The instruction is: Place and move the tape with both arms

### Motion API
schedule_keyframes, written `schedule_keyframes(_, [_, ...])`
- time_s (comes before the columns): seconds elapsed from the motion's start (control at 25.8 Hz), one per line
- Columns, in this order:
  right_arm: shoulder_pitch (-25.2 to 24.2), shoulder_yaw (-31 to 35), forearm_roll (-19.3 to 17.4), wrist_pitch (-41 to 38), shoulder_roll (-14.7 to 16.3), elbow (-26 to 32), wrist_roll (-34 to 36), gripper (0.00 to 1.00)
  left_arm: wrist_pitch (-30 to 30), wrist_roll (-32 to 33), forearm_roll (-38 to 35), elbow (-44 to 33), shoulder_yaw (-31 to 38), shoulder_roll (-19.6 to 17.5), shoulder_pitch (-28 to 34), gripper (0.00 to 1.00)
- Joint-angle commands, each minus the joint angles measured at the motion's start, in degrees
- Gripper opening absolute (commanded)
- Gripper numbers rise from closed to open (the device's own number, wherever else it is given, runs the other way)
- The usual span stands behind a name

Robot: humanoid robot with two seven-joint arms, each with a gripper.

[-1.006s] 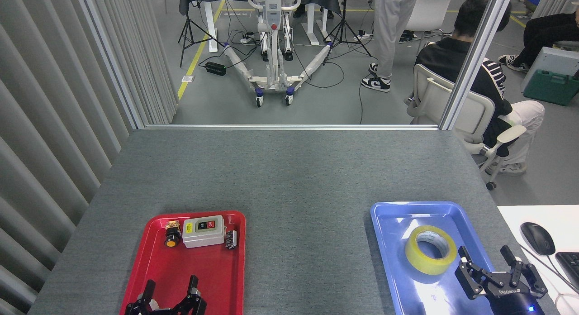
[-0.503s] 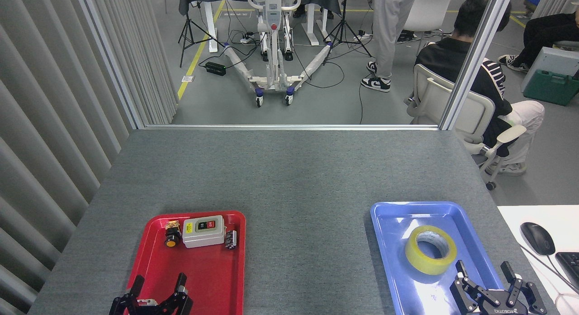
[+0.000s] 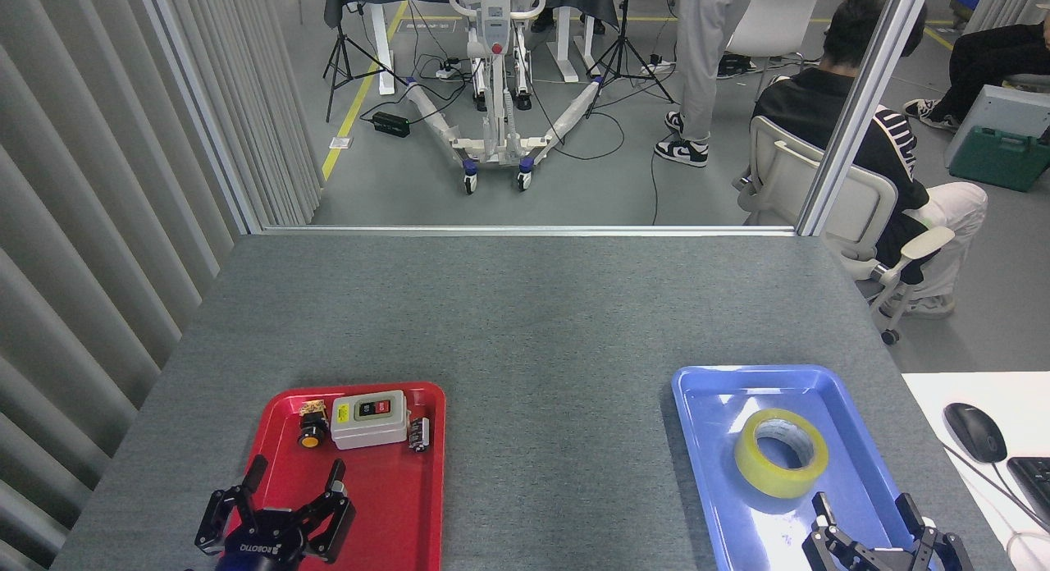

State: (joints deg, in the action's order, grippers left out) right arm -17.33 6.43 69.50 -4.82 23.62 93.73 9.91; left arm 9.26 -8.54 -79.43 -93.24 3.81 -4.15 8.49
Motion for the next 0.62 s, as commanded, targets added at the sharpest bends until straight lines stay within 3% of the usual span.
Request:
schedule_keyframes(0.0, [-0.24, -0.02, 0.63, -0.01, -0.15, 0.14, 0.29, 1.0, -0.29, 1.16, -0.11, 0.52, 0.05, -0.42, -0.67, 1.0])
schedule_keyframes(0.58, [-0.42, -0.02, 0.72, -0.01, -0.06, 0.14, 0.29, 1.0, 0.41, 2.04, 0.59, 2.36, -0.3, -1.74, 0.03, 1.0])
